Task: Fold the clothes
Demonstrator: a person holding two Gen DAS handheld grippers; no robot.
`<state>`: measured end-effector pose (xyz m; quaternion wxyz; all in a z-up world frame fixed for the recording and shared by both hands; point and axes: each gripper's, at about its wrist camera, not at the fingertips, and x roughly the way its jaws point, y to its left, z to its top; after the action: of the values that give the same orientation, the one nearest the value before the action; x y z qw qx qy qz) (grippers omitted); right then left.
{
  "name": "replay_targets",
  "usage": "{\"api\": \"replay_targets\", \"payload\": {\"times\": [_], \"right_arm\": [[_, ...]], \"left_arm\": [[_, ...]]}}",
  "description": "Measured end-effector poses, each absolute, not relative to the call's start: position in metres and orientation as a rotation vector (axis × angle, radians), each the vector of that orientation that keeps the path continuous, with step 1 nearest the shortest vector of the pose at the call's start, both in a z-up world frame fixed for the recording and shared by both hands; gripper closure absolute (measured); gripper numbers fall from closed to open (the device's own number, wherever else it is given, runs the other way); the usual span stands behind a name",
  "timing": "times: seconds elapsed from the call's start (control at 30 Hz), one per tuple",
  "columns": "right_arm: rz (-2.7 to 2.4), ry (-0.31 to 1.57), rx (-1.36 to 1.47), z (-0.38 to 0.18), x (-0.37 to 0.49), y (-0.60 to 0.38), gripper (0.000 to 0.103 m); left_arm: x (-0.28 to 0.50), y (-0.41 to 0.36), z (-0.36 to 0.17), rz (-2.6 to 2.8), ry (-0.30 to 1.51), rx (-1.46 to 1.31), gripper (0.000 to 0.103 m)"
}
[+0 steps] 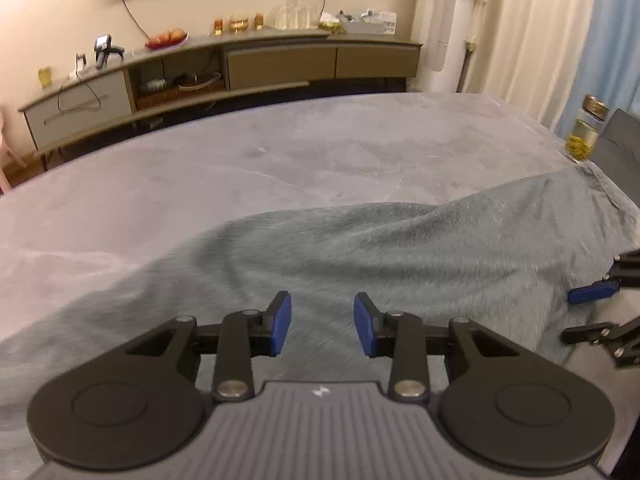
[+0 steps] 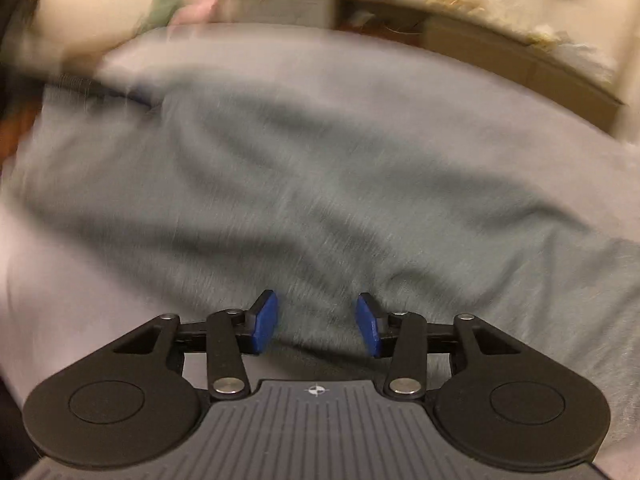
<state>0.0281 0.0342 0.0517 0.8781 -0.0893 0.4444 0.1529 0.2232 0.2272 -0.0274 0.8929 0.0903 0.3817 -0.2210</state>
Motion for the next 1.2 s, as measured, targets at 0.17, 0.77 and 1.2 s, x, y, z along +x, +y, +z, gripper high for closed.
{"api": "replay_targets", "payload": {"times": [0.17,0.77,1.2], "right_arm": [[0.397,0.829,-0.185,0.096,0.057,0.033,0.039],[0.199,0.703,-0.252,0.081,0.150,0.023,0.047],[0.667,0.730,-0.535,0.064,0.008,0.084,0.050]], "left_arm": [[0.174,0.222,-0.037,-0.678,0.786,0.348,0.054],[0.211,0.443,-0.025,0.084,0.801,0.182,0.051],[0.221,0.481,-0.049,0.084,0.874,0.041,0.068]]}}
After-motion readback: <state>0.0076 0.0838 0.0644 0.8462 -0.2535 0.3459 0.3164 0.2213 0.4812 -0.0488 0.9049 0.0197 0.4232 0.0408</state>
